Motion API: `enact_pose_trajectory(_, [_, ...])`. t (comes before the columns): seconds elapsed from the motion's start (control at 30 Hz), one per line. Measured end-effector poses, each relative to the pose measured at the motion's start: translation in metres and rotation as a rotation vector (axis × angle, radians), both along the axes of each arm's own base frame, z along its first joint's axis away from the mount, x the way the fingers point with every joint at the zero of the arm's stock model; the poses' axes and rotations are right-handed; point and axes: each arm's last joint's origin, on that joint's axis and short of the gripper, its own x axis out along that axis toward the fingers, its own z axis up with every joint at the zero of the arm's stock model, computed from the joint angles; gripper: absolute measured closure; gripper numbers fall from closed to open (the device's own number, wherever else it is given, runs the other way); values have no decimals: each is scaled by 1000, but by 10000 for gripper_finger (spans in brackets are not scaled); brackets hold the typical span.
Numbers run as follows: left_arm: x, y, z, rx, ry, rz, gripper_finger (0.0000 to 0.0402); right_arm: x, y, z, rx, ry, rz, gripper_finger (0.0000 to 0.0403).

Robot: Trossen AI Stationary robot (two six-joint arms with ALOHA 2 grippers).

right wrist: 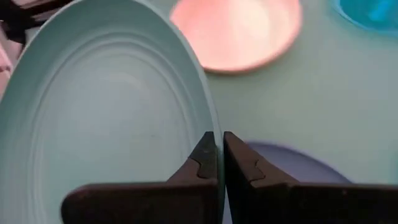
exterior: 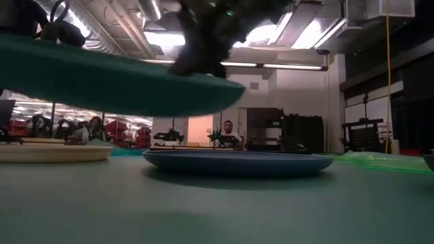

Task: Stack plastic plates
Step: Stack the green plate on top of the blue plate

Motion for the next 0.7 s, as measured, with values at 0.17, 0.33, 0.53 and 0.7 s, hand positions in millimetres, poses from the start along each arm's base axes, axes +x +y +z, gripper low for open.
enact_pose_trajectory(0.17, [0, 0, 0, 0, 0, 1, 401, -32, -23, 0, 12, 34, -68, 403])
enact_pose_trajectory(0.33, [0, 0, 0, 1, 0, 3, 401, -61, -46, -7, 32, 68, -151, 403])
enact_pose_trajectory(0.53, [0, 0, 0, 0, 0, 4, 401, -86, -69, -23, 61, 105, -230, 403])
enact_pose_trajectory(0.7, [0, 0, 0, 1, -1, 3, 401, -99, -80, -45, 105, 158, -264, 403])
